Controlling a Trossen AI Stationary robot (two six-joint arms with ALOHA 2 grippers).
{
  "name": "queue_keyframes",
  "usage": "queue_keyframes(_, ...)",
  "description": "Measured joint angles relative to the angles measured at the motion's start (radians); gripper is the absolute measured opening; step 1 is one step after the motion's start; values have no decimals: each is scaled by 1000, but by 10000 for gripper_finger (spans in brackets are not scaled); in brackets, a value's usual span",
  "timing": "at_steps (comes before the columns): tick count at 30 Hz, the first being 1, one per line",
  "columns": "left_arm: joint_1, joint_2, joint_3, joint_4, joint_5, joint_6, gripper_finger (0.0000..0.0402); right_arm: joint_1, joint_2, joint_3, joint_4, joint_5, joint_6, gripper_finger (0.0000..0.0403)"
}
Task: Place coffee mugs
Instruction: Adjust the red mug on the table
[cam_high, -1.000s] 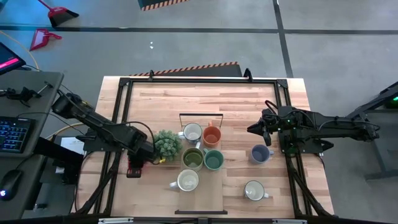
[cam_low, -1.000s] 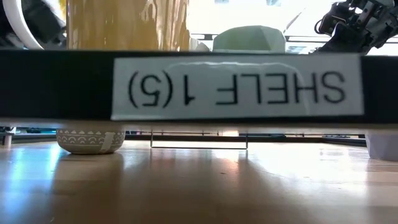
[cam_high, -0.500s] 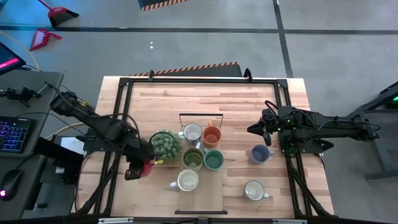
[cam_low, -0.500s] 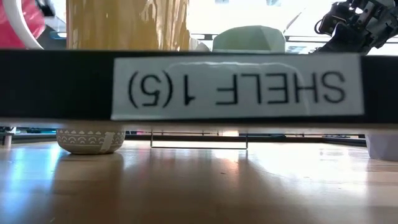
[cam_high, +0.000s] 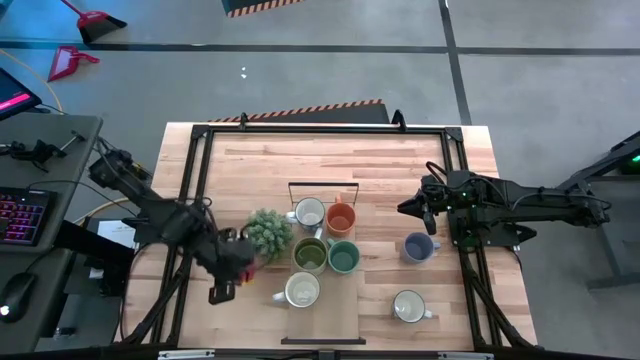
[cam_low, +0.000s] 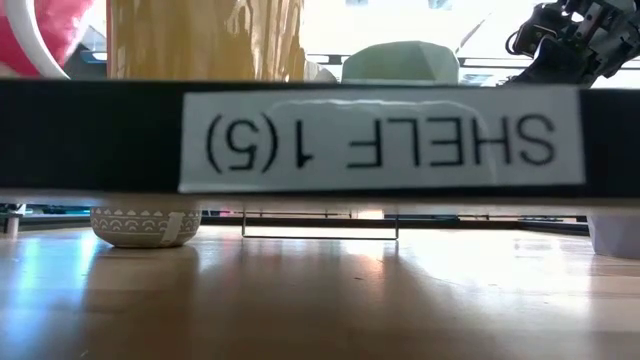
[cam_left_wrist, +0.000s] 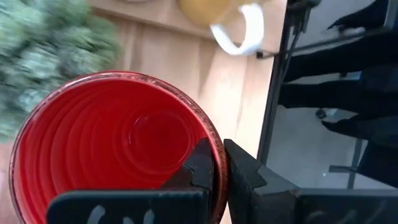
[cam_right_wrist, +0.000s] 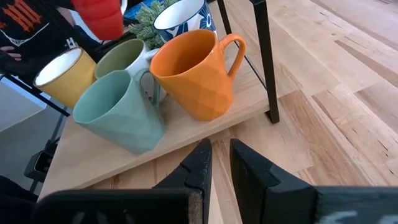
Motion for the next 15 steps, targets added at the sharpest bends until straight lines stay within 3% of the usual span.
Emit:
queue_keyframes(8, -101, 141, 25, 85, -86, -87, 5, 0, 0, 0, -2, -3, 4, 43)
queue_keyframes(15, -183, 262, 24, 160, -95, -197, 5, 0, 0, 0, -2, -3, 4, 43)
